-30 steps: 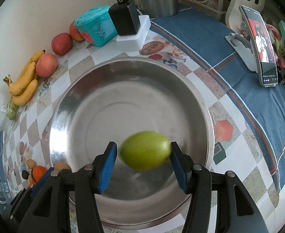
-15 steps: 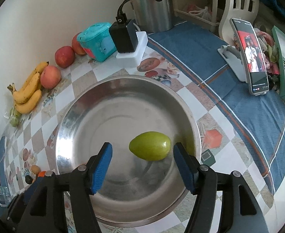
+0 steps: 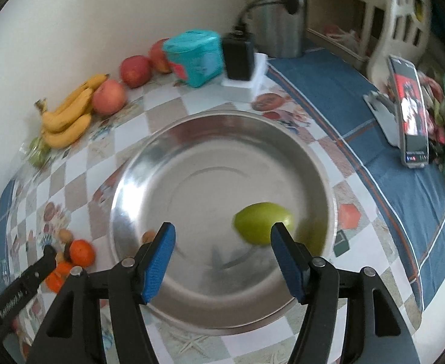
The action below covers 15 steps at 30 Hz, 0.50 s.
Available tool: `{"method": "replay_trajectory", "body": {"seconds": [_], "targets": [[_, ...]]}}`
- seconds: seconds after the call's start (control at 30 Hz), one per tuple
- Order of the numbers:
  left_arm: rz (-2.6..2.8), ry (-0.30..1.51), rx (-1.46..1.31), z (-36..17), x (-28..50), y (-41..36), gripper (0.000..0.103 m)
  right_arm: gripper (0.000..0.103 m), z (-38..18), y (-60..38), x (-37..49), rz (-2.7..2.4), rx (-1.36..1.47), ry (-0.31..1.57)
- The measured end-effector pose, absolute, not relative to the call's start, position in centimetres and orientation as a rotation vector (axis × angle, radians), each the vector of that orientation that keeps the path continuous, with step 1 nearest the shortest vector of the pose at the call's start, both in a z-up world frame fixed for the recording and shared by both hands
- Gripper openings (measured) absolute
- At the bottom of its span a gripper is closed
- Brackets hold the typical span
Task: Organize fruits
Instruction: 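Move both tools back toward the remaining fruit cluster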
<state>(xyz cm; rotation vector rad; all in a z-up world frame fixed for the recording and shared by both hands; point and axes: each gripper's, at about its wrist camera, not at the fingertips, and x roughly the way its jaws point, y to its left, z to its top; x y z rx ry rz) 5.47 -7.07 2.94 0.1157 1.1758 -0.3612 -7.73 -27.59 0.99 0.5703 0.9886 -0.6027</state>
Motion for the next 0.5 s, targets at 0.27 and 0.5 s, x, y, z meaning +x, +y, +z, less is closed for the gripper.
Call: {"method": "replay_trajectory", "body": {"seconds": [0.27, 0.5], "targets": [[-0.318, 1.182, 0.081, 3.2, 5.8, -5.2, 0.067, 0.067, 1.8, -25.4, -6.6, -0.549, 0.5, 1.0], [-0.278, 1.21, 0.131, 2.1, 5.9, -5.3, 0.088, 0.085, 1.4, -25.2, -6.4, -0.547, 0.484, 1.022]]}}
